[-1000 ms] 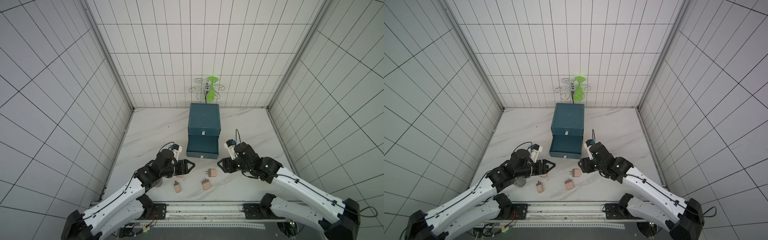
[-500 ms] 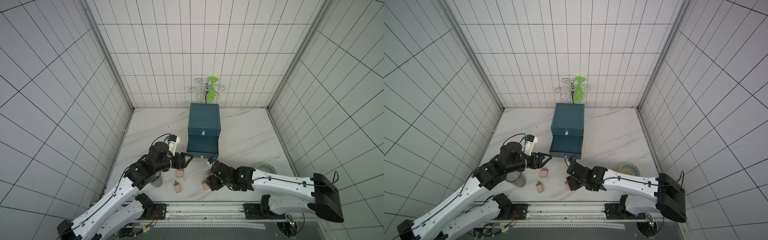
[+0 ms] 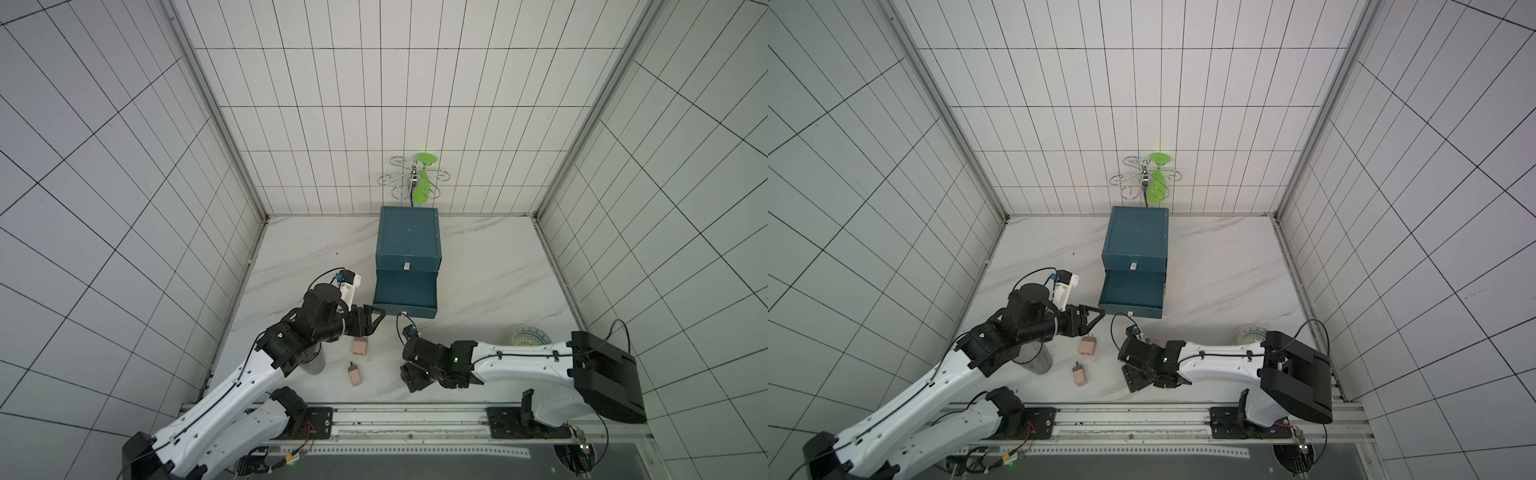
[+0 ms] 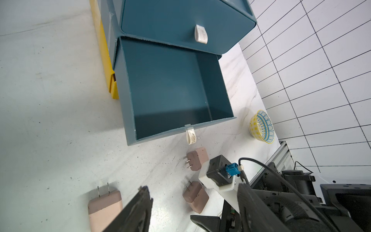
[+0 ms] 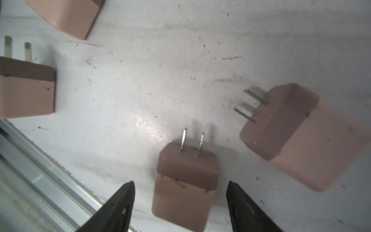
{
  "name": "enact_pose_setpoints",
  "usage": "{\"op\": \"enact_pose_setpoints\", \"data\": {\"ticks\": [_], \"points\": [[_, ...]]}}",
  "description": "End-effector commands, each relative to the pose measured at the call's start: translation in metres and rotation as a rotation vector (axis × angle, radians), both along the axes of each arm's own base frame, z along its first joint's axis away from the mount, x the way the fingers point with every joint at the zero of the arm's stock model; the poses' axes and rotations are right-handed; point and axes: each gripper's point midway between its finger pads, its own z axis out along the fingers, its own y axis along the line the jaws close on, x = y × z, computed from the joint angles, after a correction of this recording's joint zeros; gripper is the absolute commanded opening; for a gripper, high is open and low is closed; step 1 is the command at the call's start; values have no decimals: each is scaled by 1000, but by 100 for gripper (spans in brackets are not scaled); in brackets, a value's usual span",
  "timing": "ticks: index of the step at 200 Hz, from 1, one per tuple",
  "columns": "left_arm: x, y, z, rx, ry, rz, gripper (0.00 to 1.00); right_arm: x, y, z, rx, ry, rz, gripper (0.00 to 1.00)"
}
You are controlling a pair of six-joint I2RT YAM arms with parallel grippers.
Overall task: Place the plugs into the drawer by color
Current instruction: Pick up the plug from the center of the board, then place the plug in the drawer.
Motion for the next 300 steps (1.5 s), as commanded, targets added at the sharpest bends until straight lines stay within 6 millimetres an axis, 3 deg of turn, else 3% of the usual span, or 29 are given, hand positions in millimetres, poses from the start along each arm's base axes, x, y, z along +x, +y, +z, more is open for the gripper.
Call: {"op": "enact_pose_setpoints", "data": {"ticks": [1,49,63,77,106,138,162,177,196,231,260,300], "points": [[6,-1,-2,0,-19,3,70,3,-6,-11,-56,-24,-23,72],[7,2,-4,10,-25,15,70,1,-12,-17,-121,-31,-27,48],[7,3,-6,9,-27,22,70,0,-10,-12,-102,-29,-19,39],[6,4,-9,13,-26,24,70,-1,-4,1,-56,-31,-4,37],[9,7,-11,4,-6,44,70,-2,13,56,123,-41,44,32],[-2,-13,24,-246,14,-107,64,-4,33,140,465,-7,140,33],[-5,-16,41,-377,48,-154,64,7,29,196,658,-27,152,33],[-7,-18,46,-387,50,-178,64,20,23,213,681,-49,134,33],[-5,-15,50,-364,26,-164,68,46,15,217,635,-91,60,34],[8,1,31,-268,11,-40,74,107,-8,205,372,-258,-179,34],[17,13,8,-203,-3,33,74,136,-1,198,223,-316,-235,31],[20,5,-12,-180,61,3,73,169,3,176,-4,-359,-302,28]]}}
